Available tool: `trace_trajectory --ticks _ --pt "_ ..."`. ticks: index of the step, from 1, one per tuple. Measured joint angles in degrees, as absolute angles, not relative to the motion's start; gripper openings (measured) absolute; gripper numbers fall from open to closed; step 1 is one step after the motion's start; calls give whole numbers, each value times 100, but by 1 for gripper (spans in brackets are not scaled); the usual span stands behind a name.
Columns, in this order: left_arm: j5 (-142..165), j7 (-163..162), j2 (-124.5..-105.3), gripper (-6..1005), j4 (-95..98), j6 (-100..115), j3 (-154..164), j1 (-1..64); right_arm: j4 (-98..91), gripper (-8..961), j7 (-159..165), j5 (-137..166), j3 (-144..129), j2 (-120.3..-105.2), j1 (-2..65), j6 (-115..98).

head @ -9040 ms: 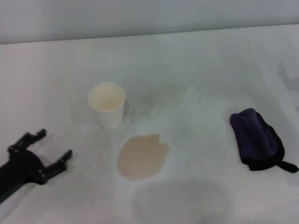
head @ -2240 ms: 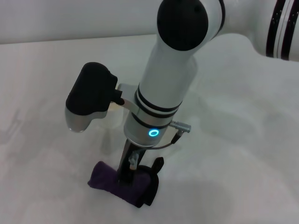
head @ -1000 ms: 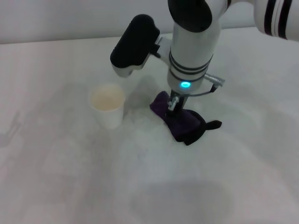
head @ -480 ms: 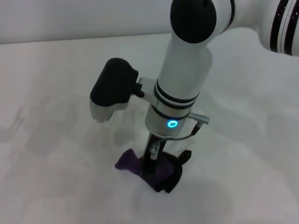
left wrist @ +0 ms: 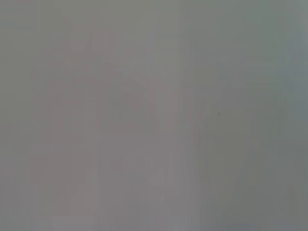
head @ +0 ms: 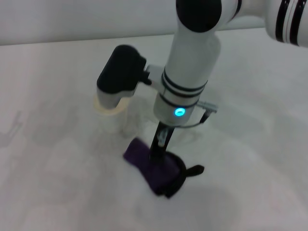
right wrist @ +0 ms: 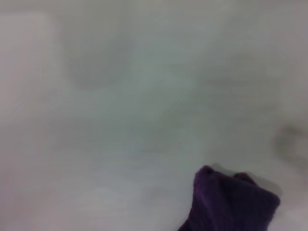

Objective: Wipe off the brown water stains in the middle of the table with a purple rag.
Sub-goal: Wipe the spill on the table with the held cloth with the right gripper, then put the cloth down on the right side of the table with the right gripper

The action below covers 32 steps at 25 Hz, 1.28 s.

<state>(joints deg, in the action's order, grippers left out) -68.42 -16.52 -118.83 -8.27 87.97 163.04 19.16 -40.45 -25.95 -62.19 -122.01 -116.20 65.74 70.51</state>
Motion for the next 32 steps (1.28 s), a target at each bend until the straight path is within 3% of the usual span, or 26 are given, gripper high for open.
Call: trace_trajectory --ticks 9,23,32 --pt "-6912 -1646 -11877 892 -883 8731 16303 1879 -3770 83 -2628 -4341 -10605 -11554 6392 7375" --pt "-6955 -1643 -11868 892 -976 8654 16303 1978 -4527 84 -3351 -1753 -7959 -11486 5051 8336" --pt "-6952 -1643 -11856 892 -986 8638 16304 2075 -4657 84 -3514 -1362 -7337 -11477 4752 8382"
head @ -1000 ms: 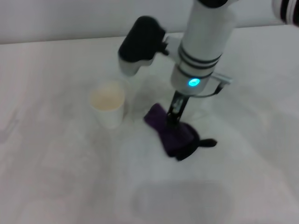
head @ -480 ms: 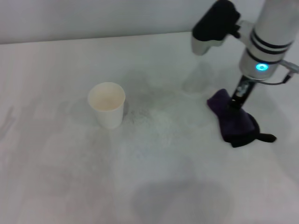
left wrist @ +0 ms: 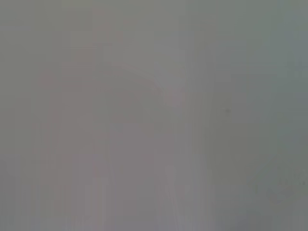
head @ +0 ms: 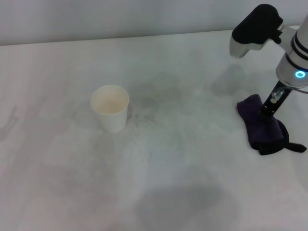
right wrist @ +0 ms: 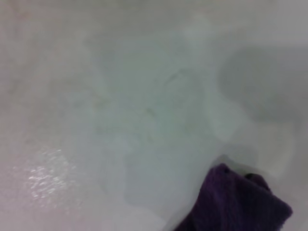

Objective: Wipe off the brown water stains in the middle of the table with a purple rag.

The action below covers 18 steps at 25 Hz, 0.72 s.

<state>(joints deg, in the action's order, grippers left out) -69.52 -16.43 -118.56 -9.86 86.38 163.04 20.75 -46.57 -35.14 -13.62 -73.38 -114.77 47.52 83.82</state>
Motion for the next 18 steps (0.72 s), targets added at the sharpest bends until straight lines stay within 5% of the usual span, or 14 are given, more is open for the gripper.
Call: trace_trajectory --ticks 9,12,18 --pt "-6952 -1643 -11856 892 -984 8577 16303 2100 -5379 130 -3586 -1311 -7090 -11511 4378 8346" --pt "-6952 -1643 -11856 892 -988 8577 16303 2096 -5524 353 -3588 -1286 -7090 -11509 4270 8303" --pt "-6952 -1643 -11856 893 -992 8569 16303 2097 -6412 417 -3648 -1262 -6873 -11502 3716 8081"
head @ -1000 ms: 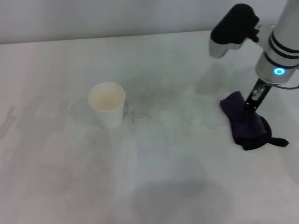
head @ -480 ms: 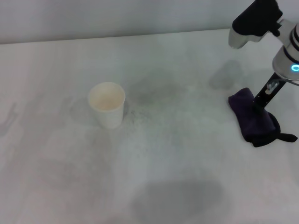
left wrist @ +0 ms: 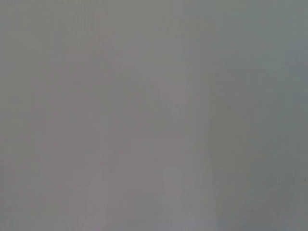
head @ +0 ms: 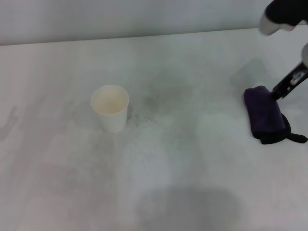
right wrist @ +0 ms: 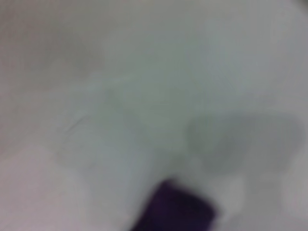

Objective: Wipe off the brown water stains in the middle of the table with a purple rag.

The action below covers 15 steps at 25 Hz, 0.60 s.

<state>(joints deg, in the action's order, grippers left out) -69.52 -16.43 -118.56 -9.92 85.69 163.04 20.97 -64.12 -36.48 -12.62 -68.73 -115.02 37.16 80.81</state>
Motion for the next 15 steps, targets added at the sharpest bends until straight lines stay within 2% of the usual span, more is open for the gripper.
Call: trace_trajectory --ticks 8,15 --pt "-7025 -1652 -11857 893 -1003 8527 16303 2145 -7103 417 -4348 -1987 -5988 -11513 2942 7578" --pt "-7176 -1653 -11857 892 -1002 8498 16304 2175 -6829 417 -5240 -3594 -5388 -11501 2257 6271"
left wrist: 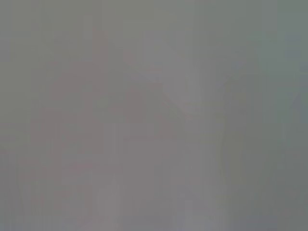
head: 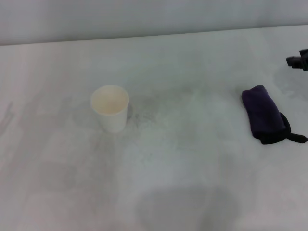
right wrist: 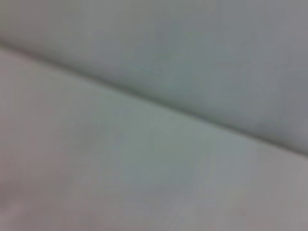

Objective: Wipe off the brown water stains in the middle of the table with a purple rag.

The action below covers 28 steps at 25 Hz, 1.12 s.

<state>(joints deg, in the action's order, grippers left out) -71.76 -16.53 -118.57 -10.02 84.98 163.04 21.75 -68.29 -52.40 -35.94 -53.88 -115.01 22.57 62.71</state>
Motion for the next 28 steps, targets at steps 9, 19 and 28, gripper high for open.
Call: trace_trajectory --ticks 9,19,28 --pt "-7303 -1643 -11865 892 -1041 8432 16303 2254 -5268 417 -7136 -5376 -4703 -11493 2182 4949" --pt "-7737 -1617 -11893 894 -944 8405 16304 2260 -4258 417 -9892 -8105 -3623 -11484 2098 4817" --pt "-8169 -1561 -11891 893 -686 8165 16304 2291 -2859 417 -13331 -10600 -3321 -11485 2074 5635"
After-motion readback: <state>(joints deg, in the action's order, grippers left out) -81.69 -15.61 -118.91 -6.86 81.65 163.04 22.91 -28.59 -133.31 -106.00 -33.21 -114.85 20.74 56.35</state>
